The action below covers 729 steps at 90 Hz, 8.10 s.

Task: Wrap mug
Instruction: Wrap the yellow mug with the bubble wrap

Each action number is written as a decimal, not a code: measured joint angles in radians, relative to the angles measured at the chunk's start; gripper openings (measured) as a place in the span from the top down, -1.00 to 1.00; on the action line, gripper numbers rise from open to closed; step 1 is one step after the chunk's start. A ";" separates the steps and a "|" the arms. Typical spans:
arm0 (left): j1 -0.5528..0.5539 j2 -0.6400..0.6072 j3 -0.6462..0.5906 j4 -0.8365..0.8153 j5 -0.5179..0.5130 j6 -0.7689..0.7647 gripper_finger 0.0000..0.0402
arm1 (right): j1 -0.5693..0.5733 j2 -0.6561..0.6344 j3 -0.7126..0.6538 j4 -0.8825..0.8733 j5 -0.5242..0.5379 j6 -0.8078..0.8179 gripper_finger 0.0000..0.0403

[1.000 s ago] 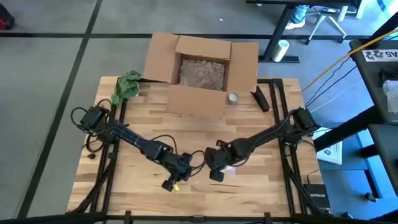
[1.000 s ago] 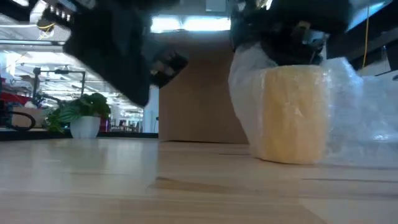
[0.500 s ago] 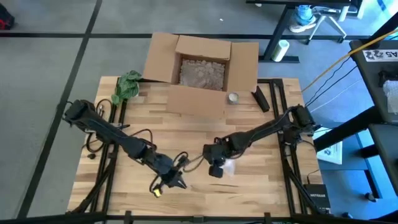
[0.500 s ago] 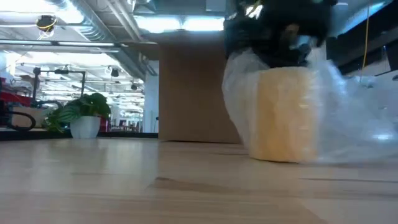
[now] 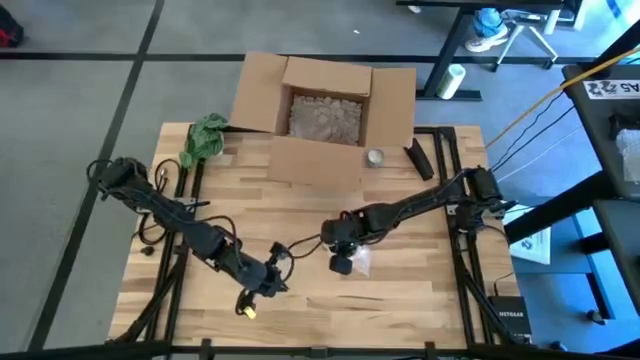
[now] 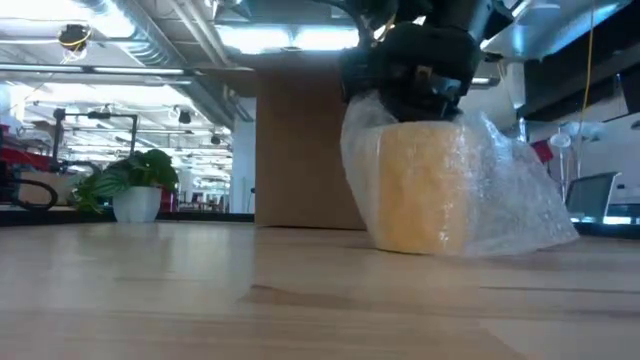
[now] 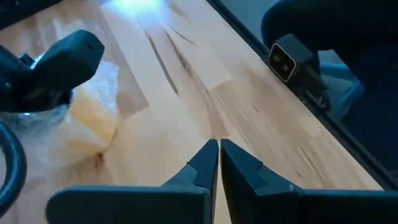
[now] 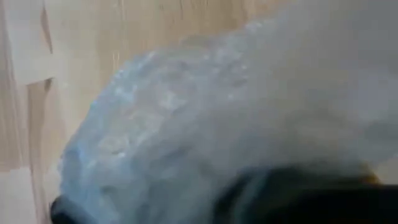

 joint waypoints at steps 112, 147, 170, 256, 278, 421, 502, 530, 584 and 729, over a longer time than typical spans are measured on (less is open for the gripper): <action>-0.009 0.000 0.000 0.028 -0.002 -0.004 1.00 | 0.001 -0.127 -0.007 -0.069 0.053 -0.017 1.00; 0.005 0.001 -0.048 0.088 -0.002 -0.008 1.00 | 0.020 -0.260 -0.003 -0.081 0.102 0.002 1.00; 0.005 0.001 -0.048 0.090 -0.001 -0.003 1.00 | 0.062 -0.229 -0.002 -0.077 0.093 0.015 1.00; 0.005 0.001 -0.049 0.112 -0.001 0.013 1.00 | -0.018 -0.051 -0.001 -0.045 -0.014 -0.047 1.00; 0.005 0.001 -0.049 0.111 -0.001 0.013 1.00 | -0.018 -0.169 -0.007 -0.087 0.033 -0.043 1.00; 0.004 0.001 -0.049 0.110 -0.001 0.012 1.00 | -0.016 -0.001 0.005 -0.014 -0.060 -0.028 1.00; 0.004 0.001 -0.049 0.111 -0.001 0.012 1.00 | -0.001 -0.265 -0.007 -0.056 0.097 -0.028 1.00; 0.005 0.001 -0.049 0.115 -0.001 0.014 1.00 | 0.023 -0.283 -0.003 -0.071 0.102 0.002 1.00; 0.003 0.000 -0.050 0.109 0.001 0.006 1.00 | 0.013 -0.012 0.007 0.023 0.035 -0.021 1.00; 0.005 0.000 -0.048 0.112 0.000 0.012 1.00 | 0.100 -0.238 0.089 -0.025 0.171 -0.038 1.00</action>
